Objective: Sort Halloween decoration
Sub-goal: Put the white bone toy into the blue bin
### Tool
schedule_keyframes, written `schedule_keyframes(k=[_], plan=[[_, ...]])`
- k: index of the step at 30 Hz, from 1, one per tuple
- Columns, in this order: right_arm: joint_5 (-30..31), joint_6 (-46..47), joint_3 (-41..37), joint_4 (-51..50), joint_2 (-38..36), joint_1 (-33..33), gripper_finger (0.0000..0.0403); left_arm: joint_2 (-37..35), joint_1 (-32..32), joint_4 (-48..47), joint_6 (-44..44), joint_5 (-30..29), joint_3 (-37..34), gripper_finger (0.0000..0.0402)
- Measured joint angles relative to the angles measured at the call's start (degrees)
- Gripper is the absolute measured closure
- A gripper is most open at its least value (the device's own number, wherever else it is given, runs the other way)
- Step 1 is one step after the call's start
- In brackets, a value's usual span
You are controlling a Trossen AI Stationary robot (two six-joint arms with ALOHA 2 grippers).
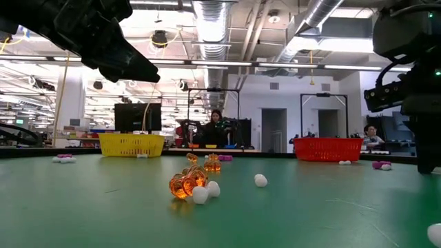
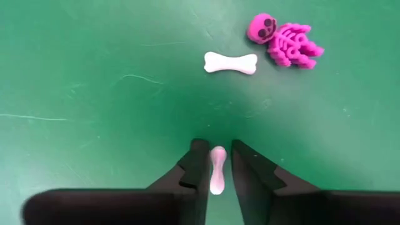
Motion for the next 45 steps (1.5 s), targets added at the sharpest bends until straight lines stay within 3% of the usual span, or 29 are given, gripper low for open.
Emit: schedule_keyframes(k=[9,19,27,31,34,38,41,45], plan=[[-0.3,-4.0,2.6,-0.3,-2.3,0.0,0.0380,0.0,0.0,0.0,0.0,0.0,0.0,0.0233],[1.3,-10.4,8.0,4.6,-2.6,-0.2,0.0375,0.0,0.0,-1.4,0.0,0.1,0.0,0.0233],[2.9,-23.1,8.6,26.5,-2.6,-1.5,0.0375,-3.6,0.0,-9.7,-4.8,0.8,0.0,0.0233],[2.9,-23.7,8.6,26.6,-2.6,-2.2,0.0363,-3.3,0.0,-4.7,-6.7,6.5,0.0,0.0233],[3.3,-25.6,8.6,24.4,-2.6,-1.7,0.0359,1.1,0.0,2.7,-4.3,9.2,0.0,0.0233],[6.4,-25.0,8.6,20.5,-3.2,0.9,0.0361,11.5,0.9,19.8,0.2,11.5,0.3,0.0233],[13.9,-23.1,8.6,17.6,-4.3,4.4,0.0366,22.8,2.9,29.5,2.8,19.7,4.6,0.0233],[28.0,-22.1,8.6,15.9,-6.6,9.9,0.0371,36.9,5.7,32.0,7.7,25.2,16.4,0.0233]])
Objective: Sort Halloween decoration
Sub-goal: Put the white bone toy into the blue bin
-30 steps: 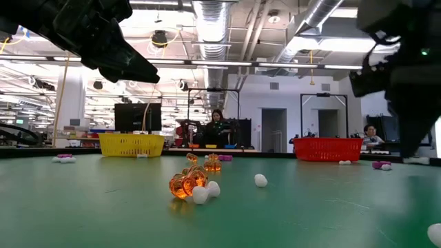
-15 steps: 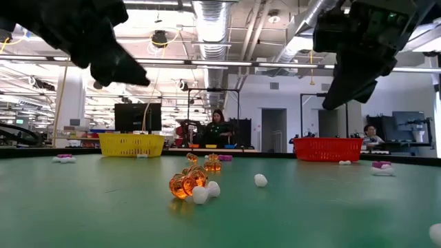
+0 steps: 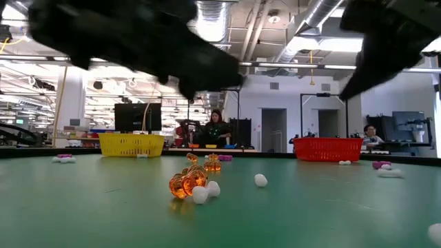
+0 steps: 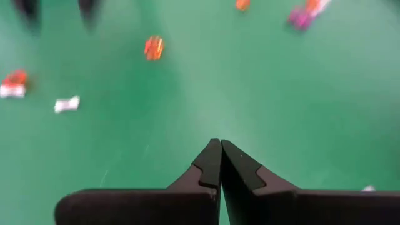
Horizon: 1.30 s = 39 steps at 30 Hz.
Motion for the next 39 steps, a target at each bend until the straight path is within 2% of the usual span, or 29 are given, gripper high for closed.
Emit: schedule_keyframes(k=[3,6,10,15,17,22,29,34,39], plan=[[8.4,-0.4,0.0,-1.6,-1.9,3.3,0.0369,8.9,2.1,-1.6,6.3,4.2,11.0,0.0233],[9.0,0.7,0.0,-4.3,-4.9,5.1,0.0368,16.2,4.2,-3.2,10.1,6.4,21.4,0.0233],[9.6,3.7,0.0,-7.2,-8.7,8.4,0.0369,24.7,7.1,-6.2,9.7,8.4,33.3,0.0233],[14.3,4.5,0.0,-9.4,-10.9,13.5,0.0370,33.8,9.2,-12.1,6.9,16.4,44.7,0.0233],[16.0,5.2,0.0,-10.6,-11.1,15.0,0.0369,36.5,9.5,-13.0,6.4,17.2,48.4,0.0233],[17.2,8.2,0.0,-13.8,-11.1,16.9,0.0369,40.0,9.8,-17.2,6.9,16.6,52.8,0.0233],[19.0,9.8,0.0,-15.2,-11.1,17.0,0.0369,39.9,9.9,-24.5,8.1,13.5,53.0,0.0242],[19.1,9.8,0.0,-15.2,-11.1,16.4,0.0369,39.9,9.9,-27.3,8.4,13.5,53.0,0.0270],[19.2,9.8,0.0,-15.2,-11.1,15.3,0.0369,39.9,10.0,-29.2,8.4,13.5,53.0,0.0314]])
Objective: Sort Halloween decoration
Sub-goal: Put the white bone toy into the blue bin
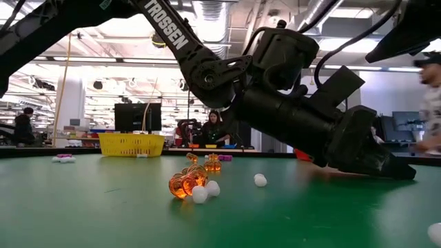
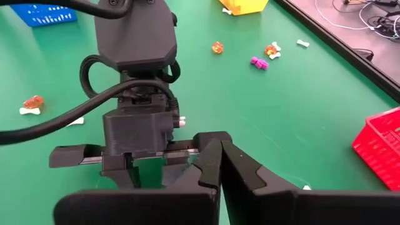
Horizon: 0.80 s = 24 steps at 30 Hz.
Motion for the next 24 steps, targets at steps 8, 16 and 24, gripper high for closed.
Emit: schedule_keyframes(k=[8,16,24], plan=[[-0.2,0.0,0.0,0.4,0.0,-0.4,0.0369,-0.1,0.1,-0.9,-0.3,0.0,0.0,0.0392],[-0.5,0.0,0.0,0.8,0.0,-0.4,0.0369,-2.5,0.5,-1.9,-2.4,3.3,-0.2,0.0391],[-0.5,-0.1,0.0,1.2,0.0,-0.4,0.0369,-13.3,-0.4,-16.2,2.0,5.8,-0.4,0.0393]])
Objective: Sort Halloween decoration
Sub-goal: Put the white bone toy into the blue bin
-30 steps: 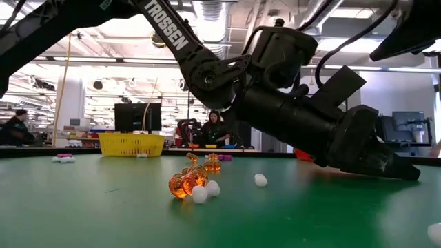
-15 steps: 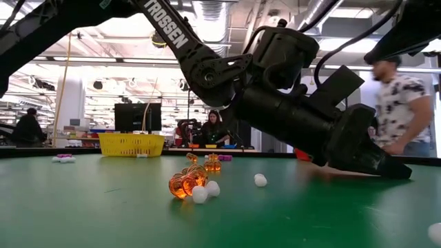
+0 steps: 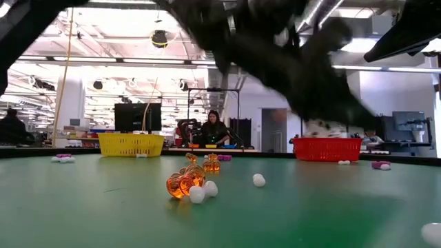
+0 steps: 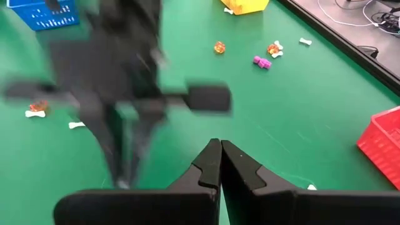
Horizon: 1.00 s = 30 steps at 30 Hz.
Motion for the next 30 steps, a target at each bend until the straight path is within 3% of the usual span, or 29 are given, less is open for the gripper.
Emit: schedule_keyframes(k=[6,12,21,25,30], plan=[[0.0,0.0,0.0,0.3,0.0,0.0,0.0369,-11.7,-2.9,-19.5,1.9,4.9,-4.5,0.0394],[0.0,-0.3,0.0,0.3,0.0,0.0,0.0369,-26.9,-7.6,-20.9,-10.6,4.1,-21.7,0.0394],[0.3,-1.1,-1.1,0.9,0.0,-1.9,0.0369,-52.3,-24.0,-22.6,-44.7,-11.8,-45.1,0.0394],[0.3,-1.8,-1.1,1.5,0.0,-3.4,0.0369,-61.5,-32.5,-25.2,-60.7,-19.4,-51.4,0.0394],[0.3,-2.0,-1.1,2.7,0.0,-4.0,0.0369,-67.9,-40.6,-26.2,-73.8,-23.5,-57.4,0.0394]])
